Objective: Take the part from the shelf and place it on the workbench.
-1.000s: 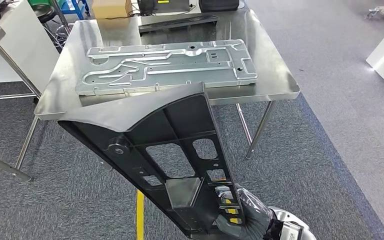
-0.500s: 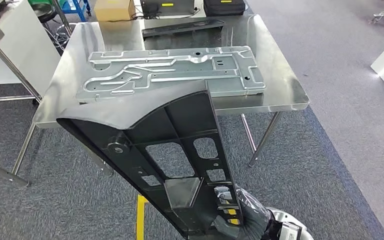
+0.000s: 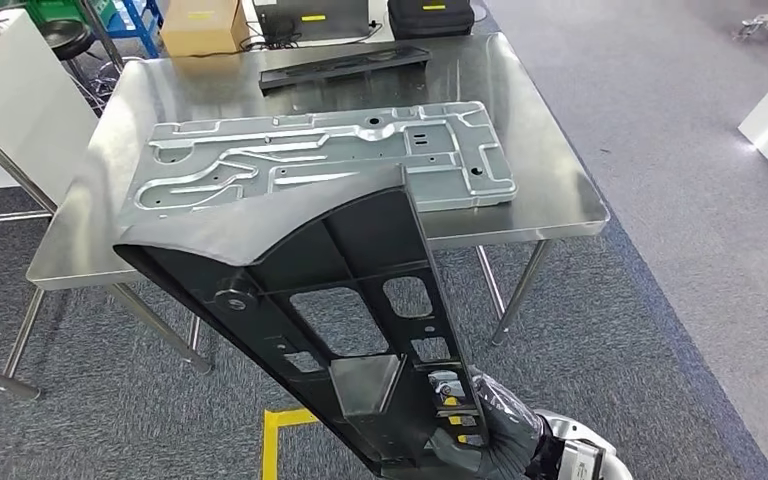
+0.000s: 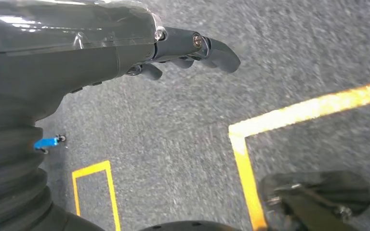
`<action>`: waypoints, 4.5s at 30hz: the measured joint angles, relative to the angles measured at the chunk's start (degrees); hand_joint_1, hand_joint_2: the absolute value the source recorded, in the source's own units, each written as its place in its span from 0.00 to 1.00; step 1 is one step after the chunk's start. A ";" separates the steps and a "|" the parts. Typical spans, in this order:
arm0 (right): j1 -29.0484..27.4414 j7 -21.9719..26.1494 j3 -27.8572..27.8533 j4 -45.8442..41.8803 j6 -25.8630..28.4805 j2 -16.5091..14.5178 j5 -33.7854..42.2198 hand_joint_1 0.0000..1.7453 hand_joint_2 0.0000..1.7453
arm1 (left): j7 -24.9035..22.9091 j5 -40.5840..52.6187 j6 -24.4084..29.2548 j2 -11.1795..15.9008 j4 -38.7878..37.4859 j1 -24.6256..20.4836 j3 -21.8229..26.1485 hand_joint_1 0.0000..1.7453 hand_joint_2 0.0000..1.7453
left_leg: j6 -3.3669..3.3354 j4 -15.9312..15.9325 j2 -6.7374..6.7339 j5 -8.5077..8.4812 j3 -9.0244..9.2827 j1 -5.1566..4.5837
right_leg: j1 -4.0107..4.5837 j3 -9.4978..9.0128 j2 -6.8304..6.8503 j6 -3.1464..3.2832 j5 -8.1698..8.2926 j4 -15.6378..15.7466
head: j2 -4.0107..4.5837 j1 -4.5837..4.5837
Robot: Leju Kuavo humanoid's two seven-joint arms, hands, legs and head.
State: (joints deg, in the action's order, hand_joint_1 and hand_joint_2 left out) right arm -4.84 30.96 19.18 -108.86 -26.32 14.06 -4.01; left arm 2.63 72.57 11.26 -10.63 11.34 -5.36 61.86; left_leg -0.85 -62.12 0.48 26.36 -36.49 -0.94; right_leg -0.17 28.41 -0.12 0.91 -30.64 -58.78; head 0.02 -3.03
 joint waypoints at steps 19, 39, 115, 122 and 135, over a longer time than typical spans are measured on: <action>-0.18 -0.56 0.07 0.27 0.49 -0.31 0.01 1.00 1.00 | 0.32 0.14 -0.10 -0.20 0.00 -0.10 0.73 0.00 1.00 | 1.01 4.01 0.33 3.34 8.47 0.48 | -0.89 6.19 0.37 -1.18 4.51 -0.65 | 0.00 0.09; -0.53 -1.13 -0.11 -0.68 0.36 -0.08 0.41 1.00 1.00 | 0.33 0.35 -0.15 -0.06 0.00 -0.14 0.81 0.00 1.00 | -1.74 4.24 0.06 -1.09 3.90 0.33 | -0.70 3.83 0.05 -2.42 -5.23 -10.53 | 0.00 0.09; 59.48 -17.15 14.68 83.46 43.73 -8.04 -59.39 0.00 0.00 | 6.35 0.72 -6.58 0.13 -0.02 -1.17 1.11 0.00 1.00 | 0.22 2.18 0.32 -0.60 1.08 0.03 | 0.23 6.89 0.68 0.05 6.90 1.13 | 0.00 0.02; 57.73 -17.08 14.69 85.30 43.81 -7.75 -59.61 0.00 0.00 | 7.10 0.80 -7.78 0.68 0.00 -1.50 1.20 0.00 1.00 | 2.39 -7.92 0.17 2.69 -2.75 1.21 | -0.50 6.58 1.14 -0.07 6.75 1.09 | 0.00 0.01; 57.89 -17.13 14.67 86.14 44.65 -8.45 -60.92 0.00 0.00 | 6.50 -0.46 -7.78 -0.11 -0.04 -0.48 2.07 0.00 0.00 | -1.05 3.08 0.03 -1.21 2.19 1.17 | -0.66 14.60 0.50 -2.89 -1.19 -16.09 | 0.00 0.03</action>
State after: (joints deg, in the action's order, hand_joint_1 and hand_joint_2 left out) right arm 53.04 13.84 33.86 -22.73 18.33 5.62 -64.92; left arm 9.13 72.11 3.48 -10.74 11.30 -5.84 63.93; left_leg -1.90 -59.04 0.51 25.15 -34.30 0.24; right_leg -0.83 43.00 0.38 -1.98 -31.83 -74.87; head 0.02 -2.99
